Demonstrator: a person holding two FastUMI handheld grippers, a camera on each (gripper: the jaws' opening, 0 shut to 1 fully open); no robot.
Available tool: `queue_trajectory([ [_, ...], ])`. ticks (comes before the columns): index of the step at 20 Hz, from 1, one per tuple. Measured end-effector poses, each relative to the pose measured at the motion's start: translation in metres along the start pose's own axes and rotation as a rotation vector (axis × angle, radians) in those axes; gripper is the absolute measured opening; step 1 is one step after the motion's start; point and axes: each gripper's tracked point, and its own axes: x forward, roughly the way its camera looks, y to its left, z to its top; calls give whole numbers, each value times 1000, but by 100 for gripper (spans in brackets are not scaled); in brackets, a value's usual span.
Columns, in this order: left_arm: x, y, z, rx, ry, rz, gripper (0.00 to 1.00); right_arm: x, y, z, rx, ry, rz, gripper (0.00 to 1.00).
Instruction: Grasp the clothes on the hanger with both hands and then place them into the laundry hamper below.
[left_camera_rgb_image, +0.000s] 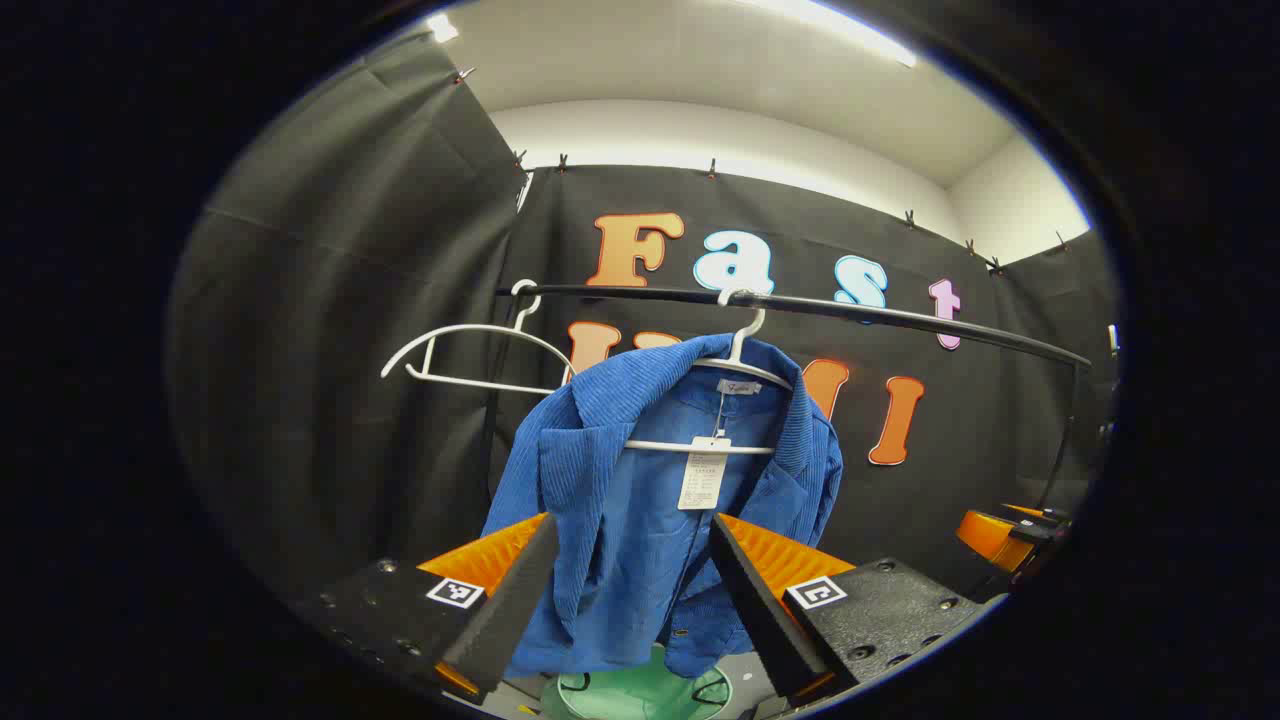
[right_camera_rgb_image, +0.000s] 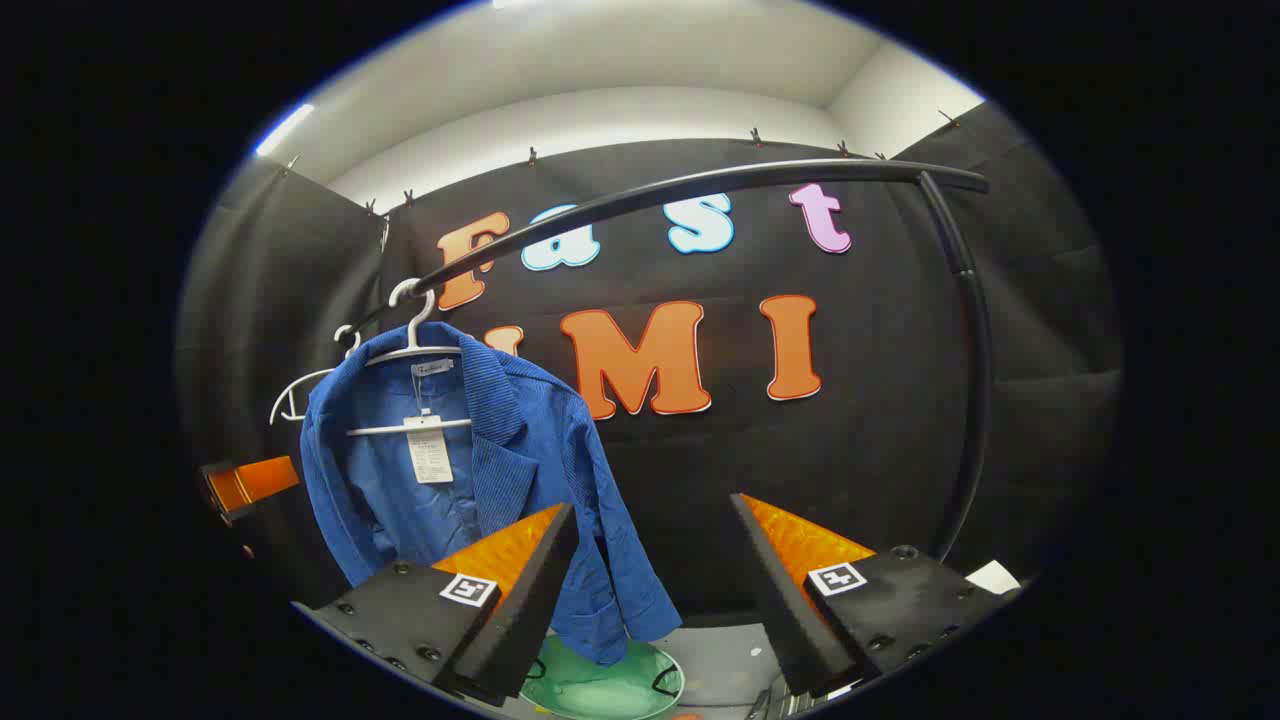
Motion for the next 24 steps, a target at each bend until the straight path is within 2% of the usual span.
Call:
queue_trajectory([
  [1,1,-1,1,5,1,-3,92,0,-3,0,-1,-1,-8,98],
  [3,3,-3,3,14,-2,-9,92,-1,-6,2,-5,-6,-29,100],
  [4,4,-3,5,15,-2,-13,95,-3,-9,3,-9,-8,-43,97],
  [5,3,-4,5,17,-1,-19,92,-4,-10,3,-13,-9,-54,97],
  [7,5,-3,7,17,-4,-31,95,-7,-10,5,-21,-13,-70,98],
  [8,5,-4,6,14,3,-37,92,-10,-12,5,-22,-13,-82,98],
  [11,5,-4,6,9,6,-54,95,-13,-12,3,-16,-16,-104,98],
  [12,7,-1,5,10,9,-52,95,-12,-11,2,-14,-15,-113,94],
  [13,9,1,5,11,13,-49,92,-13,-11,2,-12,-15,-117,100],
  [14,9,3,4,11,14,-46,95,-13,-9,1,-12,-12,-119,99],
  [15,10,7,5,9,13,-41,92,-13,-7,-1,-13,-4,-119,99],
  [19,14,12,4,12,17,-48,92,-17,-2,-1,-10,-7,-134,98],
  [20,14,15,5,16,15,-47,92,-16,1,-1,-11,-6,-132,94],
  [21,15,17,5,17,15,-45,92,-15,4,-2,-13,-5,-130,100],
  [22,15,19,3,17,16,-42,92,-14,7,-3,-16,-2,-127,94],
  [23,16,21,2,15,21,-40,95,-10,11,-4,-17,1,-119,98],
  [24,17,23,0,12,27,-40,92,-7,17,-6,-16,4,-108,98],
])
